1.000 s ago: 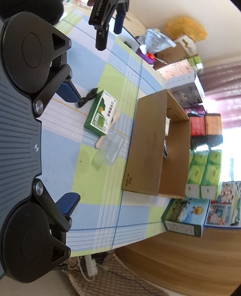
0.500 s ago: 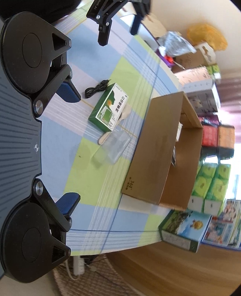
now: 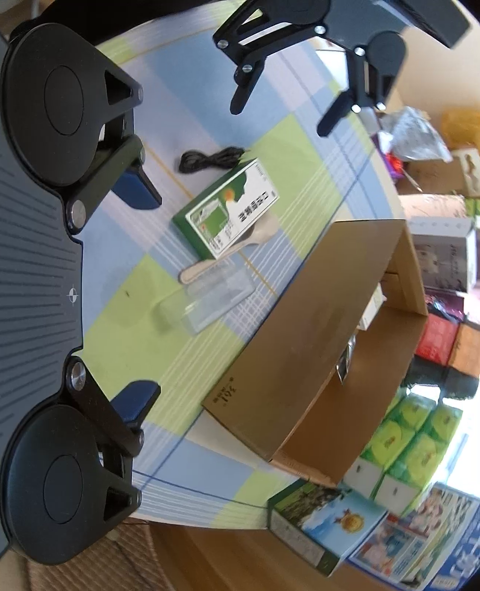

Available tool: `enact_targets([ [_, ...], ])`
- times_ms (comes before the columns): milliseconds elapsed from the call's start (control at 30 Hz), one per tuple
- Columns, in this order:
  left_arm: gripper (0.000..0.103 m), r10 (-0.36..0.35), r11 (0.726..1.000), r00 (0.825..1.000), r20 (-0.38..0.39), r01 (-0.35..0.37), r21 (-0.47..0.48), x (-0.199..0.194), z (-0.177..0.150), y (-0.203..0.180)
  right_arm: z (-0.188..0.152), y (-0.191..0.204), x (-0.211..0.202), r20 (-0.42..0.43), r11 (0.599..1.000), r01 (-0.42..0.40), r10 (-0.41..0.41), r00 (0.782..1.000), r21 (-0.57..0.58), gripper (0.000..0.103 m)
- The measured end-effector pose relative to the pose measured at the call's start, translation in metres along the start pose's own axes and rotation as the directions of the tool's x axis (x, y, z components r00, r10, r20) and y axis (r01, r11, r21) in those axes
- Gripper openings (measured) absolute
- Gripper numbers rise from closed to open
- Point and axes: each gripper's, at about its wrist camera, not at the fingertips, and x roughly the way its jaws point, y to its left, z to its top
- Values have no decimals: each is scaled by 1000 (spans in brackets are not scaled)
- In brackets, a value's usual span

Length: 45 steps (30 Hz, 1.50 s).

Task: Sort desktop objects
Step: 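Move both grippers back toward the green spray box and clear case, then grasp the green spray box with the left gripper while the right grasps the clear case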

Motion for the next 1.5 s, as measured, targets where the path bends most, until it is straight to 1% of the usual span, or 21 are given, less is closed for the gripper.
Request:
enact_targets([
  [67, 81, -29, 999, 1000, -7, 29, 45, 10, 5, 0, 5, -4, 10, -19, 1000, -4, 3, 1000, -26, 90],
  [133, 81, -44, 995, 999, -11, 45, 94, 20, 11, -2, 9, -8, 20, -33, 999, -2, 0, 999, -50, 87],
  [200, 81, -59, 988, 998, -12, 60, 143, 29, 15, -3, 14, -12, 29, -42, 998, -3, 0, 999, -67, 85],
  [267, 78, -75, 981, 997, -16, 76, 178, 39, 20, -3, 18, -15, 37, -49, 997, -12, 8, 999, -76, 83],
  [333, 77, -89, 976, 996, -19, 91, 198, 49, 24, -2, 23, -17, 45, -57, 996, -16, 11, 998, -88, 80],
  [600, 75, -162, 951, 986, -33, 165, 263, 76, 30, 5, 34, -17, 74, -90, 988, -36, 22, 996, -148, 77],
  [633, 74, -172, 947, 985, -35, 175, 270, 78, 30, 5, 35, -17, 78, -96, 986, -36, 21, 995, -160, 76],
  [667, 70, -185, 942, 982, -40, 189, 279, 79, 31, 5, 36, -17, 81, -102, 984, -37, 19, 995, -172, 75],
  [767, 64, -207, 923, 976, -64, 217, 318, 87, 34, 4, 39, -17, 92, -118, 981, -35, 12, 993, -191, 67],
  [867, 63, -220, 905, 971, -94, 239, 351, 93, 38, 2, 43, -18, 100, -130, 979, -41, 15, 991, -199, 62],
  [967, 62, -237, 897, 965, -115, 262, 356, 99, 42, 2, 46, -17, 107, -141, 976, -51, 21, 990, -212, 57],
  [1033, 61, -250, 893, 960, -125, 279, 352, 102, 44, 3, 47, -16, 111, -154, 974, -59, 25, 988, -218, 47],
  [1067, 60, -253, 892, 959, -126, 282, 354, 103, 45, 2, 47, -16, 113, -160, 974, -63, 28, 987, -217, 46],
  [1133, 60, -255, 888, 958, -131, 286, 359, 105, 46, 1, 47, -16, 116, -171, 975, -67, 30, 985, -214, 38],
  [1167, 59, -255, 888, 958, -133, 286, 359, 106, 46, 0, 46, -17, 118, -174, 975, -67, 30, 984, -211, 37],
  [1233, 59, -253, 894, 958, -134, 285, 347, 106, 46, 0, 45, -18, 118, -176, 979, -66, 31, 984, -192, 29],
  [1367, 55, -232, 916, 964, -132, 262, 305, 104, 45, 0, 41, -20, 115, -181, 988, -44, 17, 983, -147, 28],
  [1500, 52, -221, 930, 968, -118, 245, 274, 96, 42, -8, 33, -26, 104, -169, 999, -20, 11, 986, -50, 28],
])
